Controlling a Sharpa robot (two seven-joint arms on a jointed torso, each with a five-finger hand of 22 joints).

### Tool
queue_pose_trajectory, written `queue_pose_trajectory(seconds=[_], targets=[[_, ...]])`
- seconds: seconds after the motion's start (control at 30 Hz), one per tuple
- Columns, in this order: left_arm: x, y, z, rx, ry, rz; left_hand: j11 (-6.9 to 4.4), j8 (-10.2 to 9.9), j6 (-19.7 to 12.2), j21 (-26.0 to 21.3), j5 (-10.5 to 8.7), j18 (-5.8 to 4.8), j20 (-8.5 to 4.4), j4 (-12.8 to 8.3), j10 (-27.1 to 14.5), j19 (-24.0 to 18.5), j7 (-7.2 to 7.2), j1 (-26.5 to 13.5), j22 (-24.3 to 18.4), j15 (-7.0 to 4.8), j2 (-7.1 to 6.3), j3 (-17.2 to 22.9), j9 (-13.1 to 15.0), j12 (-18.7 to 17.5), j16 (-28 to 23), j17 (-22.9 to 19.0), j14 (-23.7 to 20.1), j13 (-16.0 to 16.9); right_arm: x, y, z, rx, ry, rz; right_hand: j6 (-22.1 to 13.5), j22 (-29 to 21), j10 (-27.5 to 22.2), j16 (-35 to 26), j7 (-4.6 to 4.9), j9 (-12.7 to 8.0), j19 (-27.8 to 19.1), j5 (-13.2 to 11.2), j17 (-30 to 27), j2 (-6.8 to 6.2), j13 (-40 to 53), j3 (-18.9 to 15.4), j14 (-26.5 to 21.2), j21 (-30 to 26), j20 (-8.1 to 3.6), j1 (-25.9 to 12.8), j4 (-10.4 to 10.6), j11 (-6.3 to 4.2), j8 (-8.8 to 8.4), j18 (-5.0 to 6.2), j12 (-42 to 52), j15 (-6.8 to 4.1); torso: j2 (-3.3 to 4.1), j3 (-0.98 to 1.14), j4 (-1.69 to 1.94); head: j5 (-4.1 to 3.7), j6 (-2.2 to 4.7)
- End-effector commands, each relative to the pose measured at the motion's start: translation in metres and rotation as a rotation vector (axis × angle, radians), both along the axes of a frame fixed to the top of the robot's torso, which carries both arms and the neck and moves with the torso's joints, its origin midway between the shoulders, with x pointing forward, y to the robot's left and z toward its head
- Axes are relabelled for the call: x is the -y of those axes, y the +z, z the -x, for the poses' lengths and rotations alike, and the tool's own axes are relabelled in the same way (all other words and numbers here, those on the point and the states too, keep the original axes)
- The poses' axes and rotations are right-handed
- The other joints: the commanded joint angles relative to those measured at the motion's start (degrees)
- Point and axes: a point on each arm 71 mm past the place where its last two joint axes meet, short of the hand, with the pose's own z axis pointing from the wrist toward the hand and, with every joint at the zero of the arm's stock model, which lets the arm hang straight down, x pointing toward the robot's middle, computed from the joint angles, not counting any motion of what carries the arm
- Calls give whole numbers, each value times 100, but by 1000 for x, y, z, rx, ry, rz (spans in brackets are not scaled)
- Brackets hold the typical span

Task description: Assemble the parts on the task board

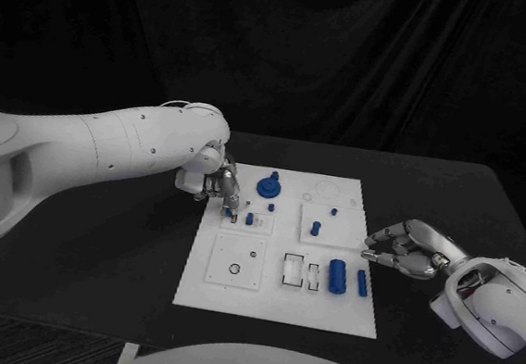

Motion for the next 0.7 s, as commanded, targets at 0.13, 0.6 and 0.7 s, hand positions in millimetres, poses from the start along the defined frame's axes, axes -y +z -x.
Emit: queue_pose_trajectory(seconds=[0.13, 0.6, 0.7], targets=[[3, -1, 7, -78, -62, -23, 17, 44, 49, -33, 5, 108, -2, -320, 597, -38, -45, -2, 903, 24, -61, 267, 9, 20, 15, 1510, 605, 1509, 2, -2, 1, -14, -9, 9, 25, 840, 406, -38, -5, -8, -38, 25, 829, 59, 1315, -14, 407, -34, -17, -6, -22, 42, -19, 51, -20, 40, 7, 2, 0, -7, -1], [6, 0, 6, -84, -65, -40, 21, 41, 42, -67, -9, 115, -3, -351, 597, -63, -37, 7, 893, 26, -42, 291, 10, 20, 15, 1510, 605, 1509, 1, -2, 2, -14, -9, 8, 30, 839, 402, -47, -3, -14, -38, 23, 820, 64, 1310, -27, 404, -44, -14, 1, -29, 45, -26, 51, -25, 43, 2, 3, 1, -19, -1], [7, 0, 4, -77, -59, -39, 21, 41, 40, -69, -5, 115, -3, -356, 597, -64, -35, 10, 893, 26, -38, 297, 11, 20, 15, 1510, 605, 1509, 1, -2, 2, -15, -9, 8, 30, 839, 402, -47, -3, -14, -38, 23, 820, 64, 1310, -27, 404, -44, -14, 1, -29, 45, -26, 51, -25, 43, 8, 1, 0, -19, -1]])
